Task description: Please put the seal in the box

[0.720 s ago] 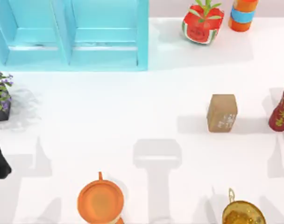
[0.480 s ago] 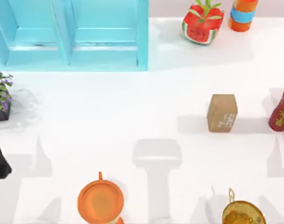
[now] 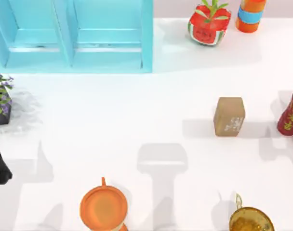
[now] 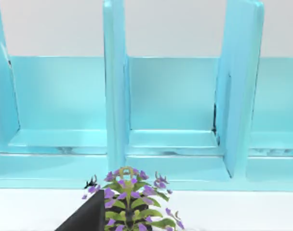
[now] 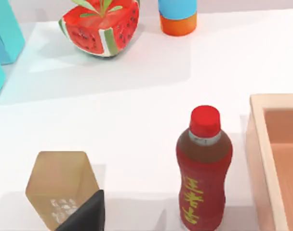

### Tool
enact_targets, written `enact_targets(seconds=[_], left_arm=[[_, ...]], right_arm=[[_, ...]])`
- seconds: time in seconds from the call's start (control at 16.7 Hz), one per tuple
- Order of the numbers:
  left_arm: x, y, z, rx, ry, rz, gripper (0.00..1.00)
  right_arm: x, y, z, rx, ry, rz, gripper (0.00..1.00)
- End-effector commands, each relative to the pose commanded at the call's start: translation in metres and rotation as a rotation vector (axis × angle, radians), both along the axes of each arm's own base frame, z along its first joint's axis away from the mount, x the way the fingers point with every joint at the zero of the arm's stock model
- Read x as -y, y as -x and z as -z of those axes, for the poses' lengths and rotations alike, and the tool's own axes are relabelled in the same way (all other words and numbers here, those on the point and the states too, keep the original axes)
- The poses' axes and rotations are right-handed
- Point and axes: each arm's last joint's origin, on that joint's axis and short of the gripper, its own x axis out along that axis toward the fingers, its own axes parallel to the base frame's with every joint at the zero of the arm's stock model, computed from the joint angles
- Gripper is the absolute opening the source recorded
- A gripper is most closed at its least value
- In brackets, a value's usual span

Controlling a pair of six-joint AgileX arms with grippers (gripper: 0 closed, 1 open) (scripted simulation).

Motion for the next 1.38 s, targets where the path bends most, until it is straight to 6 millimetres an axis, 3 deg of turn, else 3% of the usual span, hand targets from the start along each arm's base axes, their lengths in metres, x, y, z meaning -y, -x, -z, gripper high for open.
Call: enact_targets(seconds=[0.18, 0.36, 0.54, 0.78, 1.08, 1.38], left_arm=[[0.0, 0.0, 0.0, 0.0, 0.0, 0.0, 1.0], [0.0, 0.0, 0.0, 0.0, 0.0, 0.0, 1.0], [0.0, 0.0, 0.0, 0.0, 0.0, 0.0, 1.0], [0.0, 0.0, 0.0, 0.0, 0.0, 0.0, 1.0], [0.0, 0.0, 0.0, 0.0, 0.0, 0.0, 1.0], [0.0, 0.0, 0.0, 0.0, 0.0, 0.0, 1.0]], right_arm=[[-0.016, -0.044, -0.036, -0.232, -0.017, -0.026, 1.0], [-0.04, -0.101, -0.054, -0.475, -0.015, -0.04, 1.0], [-0.072, -0.16, -0.05, -0.701, 0.008, -0.04, 1.0], [-0.113, -0.221, -0.02, -0.948, 0.056, -0.024, 1.0], [-0.145, -0.253, 0.016, -1.123, 0.108, 0.0, 1.0], [-0.149, -0.256, 0.022, -1.145, 0.116, 0.004, 1.0]])
